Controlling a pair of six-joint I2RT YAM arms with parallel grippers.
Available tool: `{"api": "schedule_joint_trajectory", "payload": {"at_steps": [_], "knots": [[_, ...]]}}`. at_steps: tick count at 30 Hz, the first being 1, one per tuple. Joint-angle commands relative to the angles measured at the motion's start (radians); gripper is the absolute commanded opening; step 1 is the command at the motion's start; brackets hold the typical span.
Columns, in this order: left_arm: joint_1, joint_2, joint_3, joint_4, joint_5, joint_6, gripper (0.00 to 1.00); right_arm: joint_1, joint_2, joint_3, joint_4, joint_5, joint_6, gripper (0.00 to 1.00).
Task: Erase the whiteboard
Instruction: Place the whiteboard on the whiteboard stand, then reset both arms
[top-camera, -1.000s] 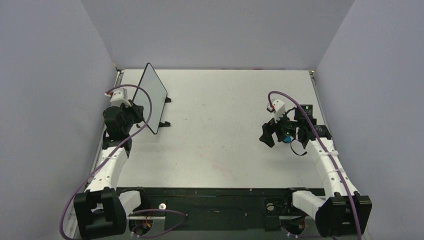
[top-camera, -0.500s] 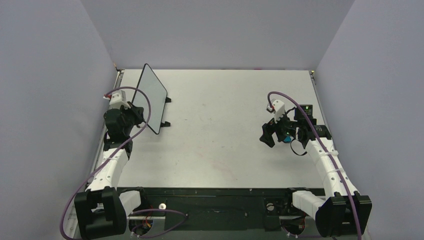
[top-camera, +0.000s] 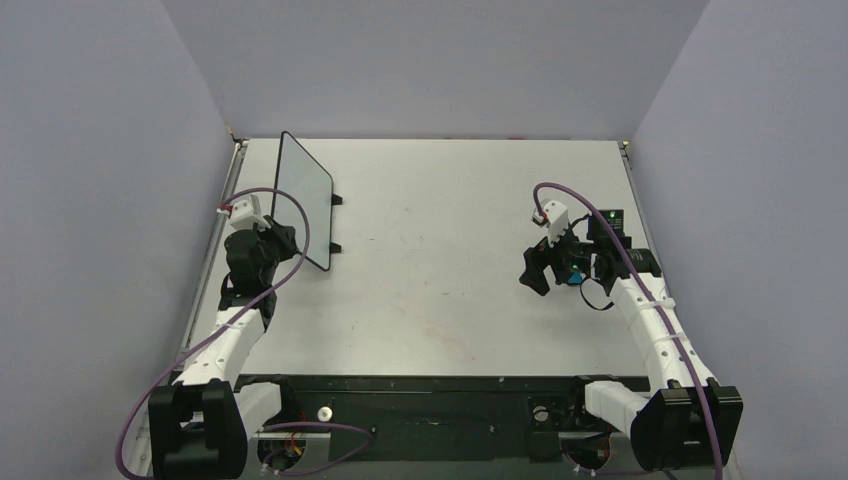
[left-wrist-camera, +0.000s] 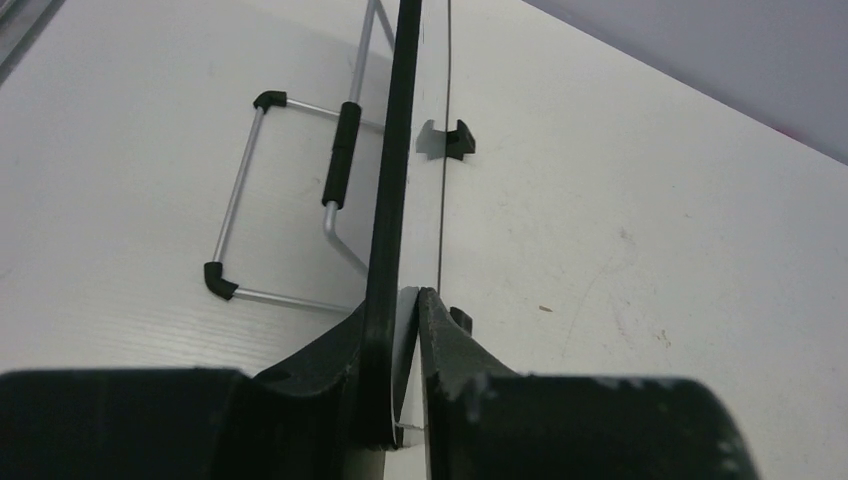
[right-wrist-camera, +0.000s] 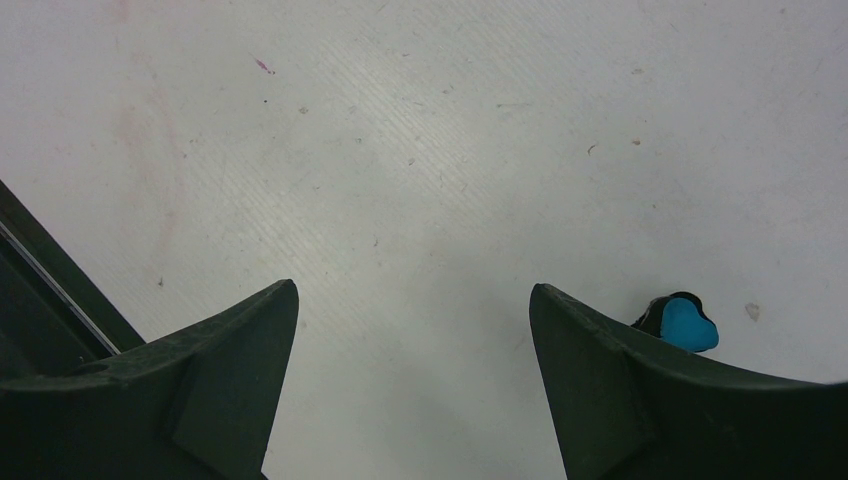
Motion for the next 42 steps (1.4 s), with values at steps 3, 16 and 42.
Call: {"api": "schedule_joint_trajectory", "payload": {"at_steps": [3,16,42], "knots": [[-0.001,-0.029,-0.012,-0.032,-0.111,0.004,0.26,0.008,0.002,0.008,0.009,0.001,-0.022,0.81],[0.000,-0.129,0.056,-0.143,-0.163,-0.007,0.44,0.013,0.017,0.012,0.001,0.008,-0.031,0.81],[-0.019,-0.432,0.228,-0.511,-0.106,0.106,0.54,0.011,0.028,0.015,-0.002,0.047,-0.041,0.81]]}}
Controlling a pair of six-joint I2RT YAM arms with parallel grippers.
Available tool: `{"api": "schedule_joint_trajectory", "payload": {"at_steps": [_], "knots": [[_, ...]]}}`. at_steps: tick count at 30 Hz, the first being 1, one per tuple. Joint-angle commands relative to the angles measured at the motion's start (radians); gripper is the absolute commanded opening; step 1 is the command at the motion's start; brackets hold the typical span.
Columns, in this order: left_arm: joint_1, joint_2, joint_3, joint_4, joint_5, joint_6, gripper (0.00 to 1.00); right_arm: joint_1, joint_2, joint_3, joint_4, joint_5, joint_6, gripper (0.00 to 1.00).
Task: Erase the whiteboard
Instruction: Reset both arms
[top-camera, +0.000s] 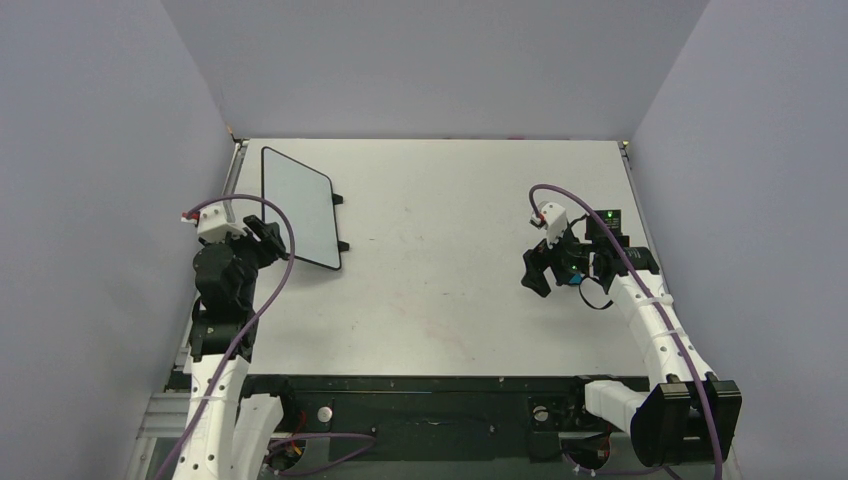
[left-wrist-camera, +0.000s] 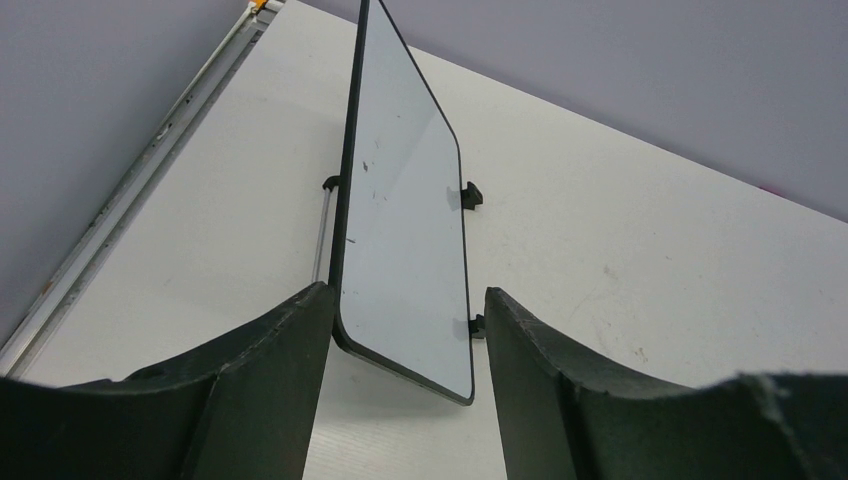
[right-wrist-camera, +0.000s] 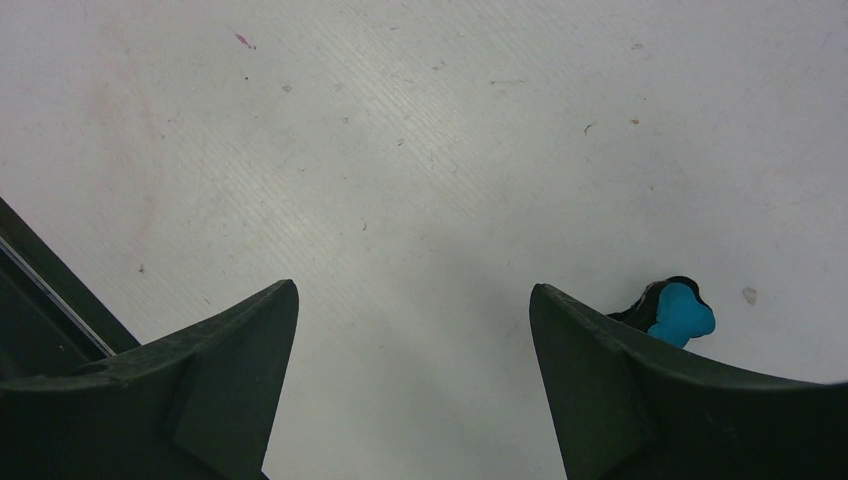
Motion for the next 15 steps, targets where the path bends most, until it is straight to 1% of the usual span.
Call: {"api": "schedule_joint_trajectory", "payload": {"at_steps": [1,15], "knots": [[-0.012,-0.021,0.073,-0.048,0.024,0.032,0.54,0.003,0.006,0.015,0.016,0.012,-0.016,0.81],[-0.041,-0.061,0.148,-0.128,0.070,0.042,0.55,-0.027,-0.003,0.016,0.013,0.007,-0.021,0.81]]}}
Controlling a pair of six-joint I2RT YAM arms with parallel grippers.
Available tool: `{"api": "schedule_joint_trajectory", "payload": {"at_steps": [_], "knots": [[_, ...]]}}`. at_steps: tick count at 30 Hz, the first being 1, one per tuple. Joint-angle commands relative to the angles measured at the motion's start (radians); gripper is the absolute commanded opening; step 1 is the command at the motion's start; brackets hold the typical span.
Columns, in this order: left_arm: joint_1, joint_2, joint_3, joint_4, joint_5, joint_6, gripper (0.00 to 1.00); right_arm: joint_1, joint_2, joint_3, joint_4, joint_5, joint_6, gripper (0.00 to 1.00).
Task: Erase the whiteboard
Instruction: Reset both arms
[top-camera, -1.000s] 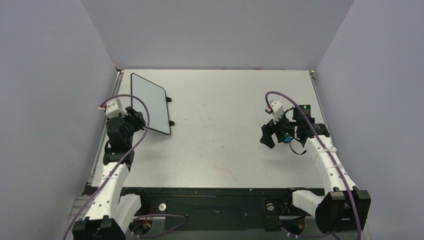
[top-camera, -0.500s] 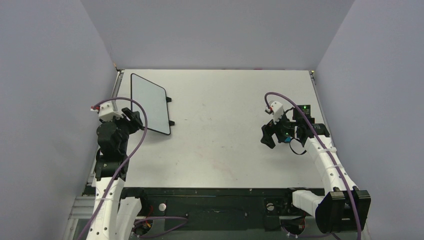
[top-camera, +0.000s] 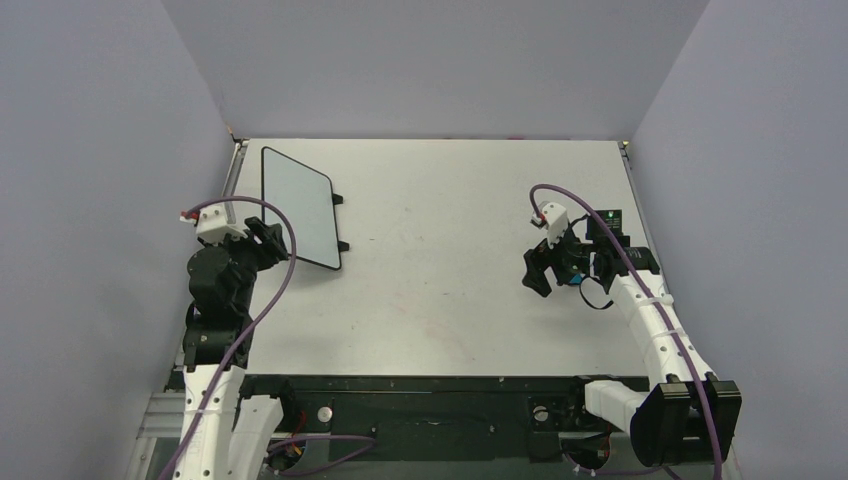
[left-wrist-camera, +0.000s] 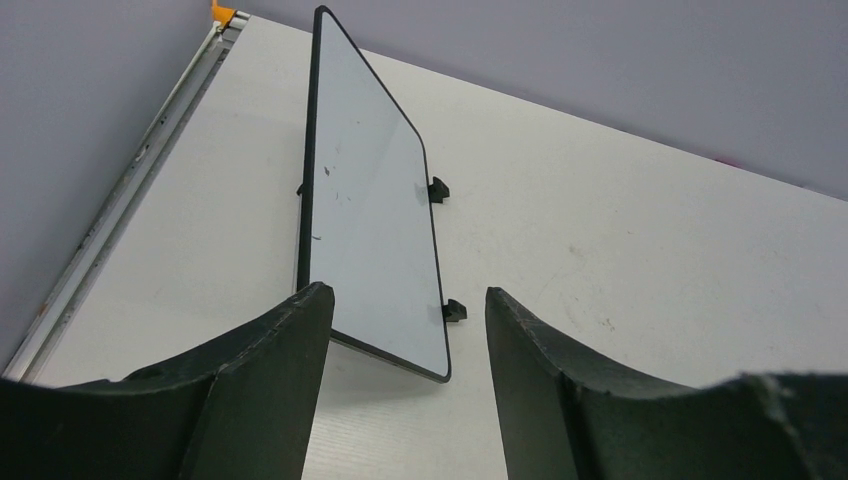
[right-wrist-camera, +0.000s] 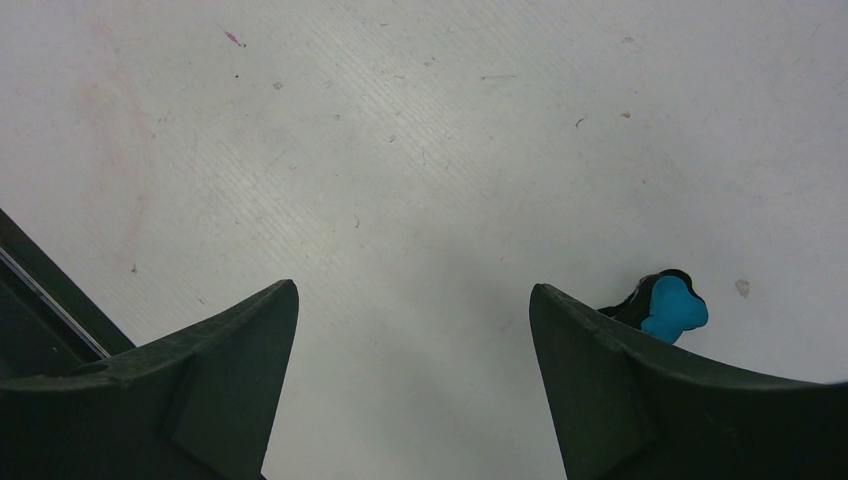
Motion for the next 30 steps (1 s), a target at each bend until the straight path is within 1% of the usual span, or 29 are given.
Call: {"api": "schedule_joint_trajectory", "payload": {"at_steps": [1,3,4,7,9,12,13,14,17,18,22,23,24,25,26,27,28,29,30], "knots": [[-0.010,-0.016,0.080,-0.022,0.040,0.010,0.55,-0.018,-0.006,0.015,0.014,0.001,-0.017,0.81],[-0.010,-0.019,0.096,-0.034,0.050,-0.001,0.55,-0.024,-0.007,0.016,0.012,-0.001,-0.017,0.81],[-0.035,-0.020,0.101,-0.037,0.074,-0.004,0.56,-0.026,-0.008,0.015,0.012,-0.003,-0.017,0.81],[-0.052,-0.030,0.123,-0.048,0.120,-0.023,0.56,-0.026,-0.018,0.016,0.011,-0.007,-0.019,0.81],[-0.060,-0.034,0.132,-0.043,0.185,-0.036,0.56,-0.055,-0.027,0.016,0.010,-0.010,-0.019,0.81],[-0.082,-0.039,0.137,-0.001,0.350,-0.075,0.56,-0.081,-0.047,0.016,0.010,-0.013,-0.021,0.81],[-0.087,-0.038,0.137,0.007,0.377,-0.086,0.56,-0.086,-0.060,0.015,0.011,-0.013,-0.022,0.81],[-0.097,-0.036,0.134,0.024,0.426,-0.113,0.55,-0.101,-0.066,0.016,0.013,-0.013,-0.022,0.81],[-0.113,-0.030,0.121,0.047,0.503,-0.142,0.51,-0.149,-0.115,0.009,0.031,-0.009,-0.009,0.82],[-0.117,-0.026,0.105,0.060,0.532,-0.147,0.49,-0.162,-0.131,0.000,0.056,-0.006,0.000,0.83],[-0.119,-0.030,0.028,0.105,0.545,-0.150,0.48,-0.252,-0.259,-0.055,0.185,0.063,0.098,0.84],[-0.119,-0.032,0.013,0.112,0.537,-0.148,0.48,-0.280,-0.306,-0.064,0.208,0.117,0.139,0.84],[-0.119,-0.036,-0.019,0.118,0.532,-0.140,0.53,-0.291,-0.353,-0.080,0.267,0.154,0.172,0.84],[-0.119,-0.040,-0.034,0.117,0.521,-0.135,0.57,-0.310,-0.373,-0.085,0.306,0.273,0.275,0.84],[-0.119,-0.048,-0.057,0.114,0.517,-0.116,0.58,-0.315,-0.401,-0.082,0.368,0.355,0.338,0.85],[-0.119,-0.052,-0.066,0.103,0.512,-0.101,0.59,-0.321,-0.407,-0.066,0.384,0.558,0.458,0.85],[-0.121,-0.064,-0.081,0.096,0.507,-0.069,0.59,-0.323,-0.410,-0.057,0.395,0.755,0.522,0.85],[-0.125,-0.071,-0.091,0.085,0.490,-0.053,0.59,-0.331,-0.408,-0.046,0.389,0.807,0.605,0.85],[-0.130,-0.087,-0.097,0.081,0.473,-0.028,0.59,-0.336,-0.405,-0.044,0.371,0.789,0.614,0.85]]}}
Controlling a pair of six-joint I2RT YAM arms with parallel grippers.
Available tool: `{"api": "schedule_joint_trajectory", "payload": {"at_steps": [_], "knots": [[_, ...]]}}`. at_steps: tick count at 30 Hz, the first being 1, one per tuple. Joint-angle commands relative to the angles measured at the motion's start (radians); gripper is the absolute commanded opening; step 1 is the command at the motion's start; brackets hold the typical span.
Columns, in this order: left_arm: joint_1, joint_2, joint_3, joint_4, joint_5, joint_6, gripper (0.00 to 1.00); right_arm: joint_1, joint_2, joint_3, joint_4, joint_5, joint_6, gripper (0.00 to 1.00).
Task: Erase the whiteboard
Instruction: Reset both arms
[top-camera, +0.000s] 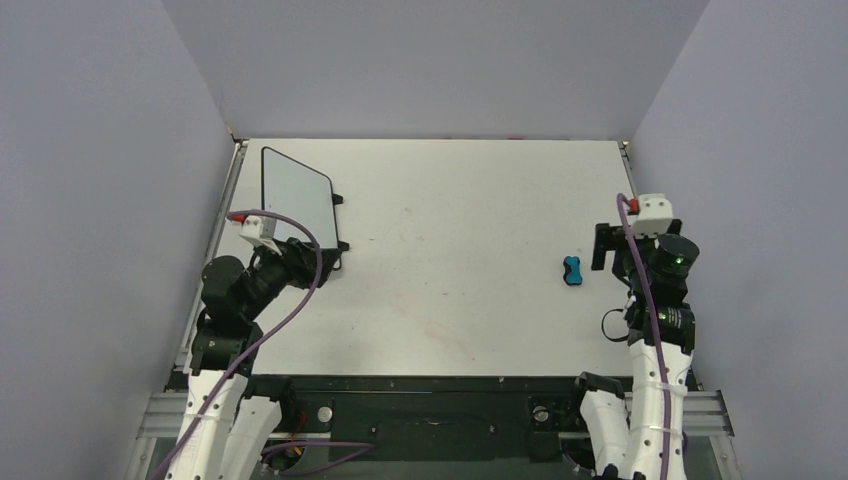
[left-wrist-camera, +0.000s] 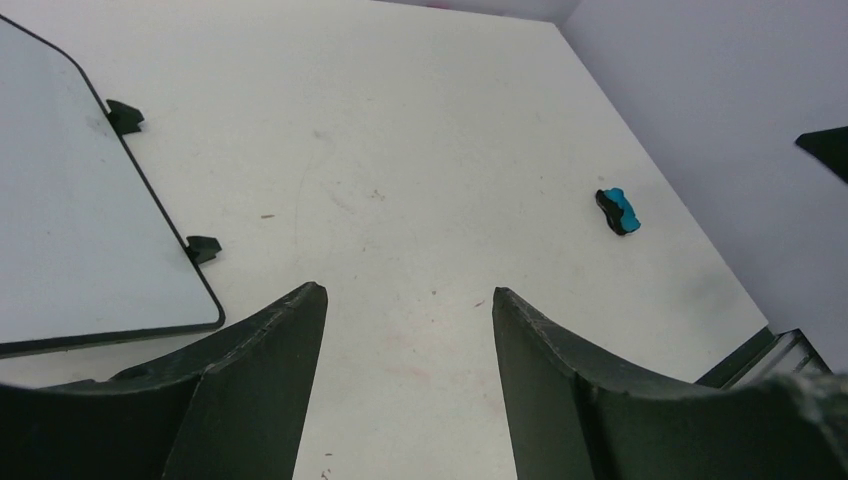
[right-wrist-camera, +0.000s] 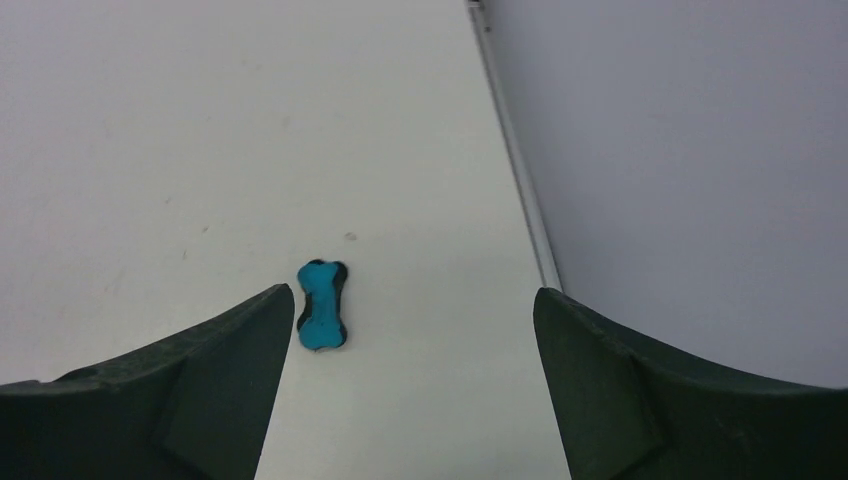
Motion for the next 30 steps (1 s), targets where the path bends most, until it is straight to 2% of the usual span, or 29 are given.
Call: {"api": "schedule_joint_trajectory", "payload": {"at_steps": [1,4,6,8,11,19,26,30], "knots": [[-0.025,-0.053,-0.027,0.018,-0.058,0.093,0.60,-0.034,-0.003,0.028,0.114,0.333,0.256,0.85],[-0.050,-0.100,-0.070,0.035,-0.120,0.125,0.61,-0.047,0.000,-0.002,0.080,-0.002,0.169,0.85],[-0.054,-0.116,-0.083,0.040,-0.140,0.135,0.62,-0.051,0.020,-0.012,0.059,-0.166,0.109,0.85],[-0.056,-0.124,-0.082,0.037,-0.162,0.138,0.63,-0.052,0.036,-0.024,0.060,-0.259,0.095,0.85],[-0.056,-0.123,-0.087,0.033,-0.196,0.134,0.65,-0.053,0.039,-0.033,0.085,-0.278,0.129,0.85],[-0.051,-0.118,-0.086,0.009,-0.262,0.119,0.66,-0.059,0.042,-0.035,0.175,-0.099,0.317,0.86],[-0.043,-0.108,-0.098,0.004,-0.363,0.061,0.66,-0.059,0.047,-0.060,0.208,-0.163,0.339,0.86],[-0.041,-0.106,-0.100,0.003,-0.372,0.072,0.66,-0.059,0.059,-0.061,0.209,-0.166,0.329,0.86]]}}
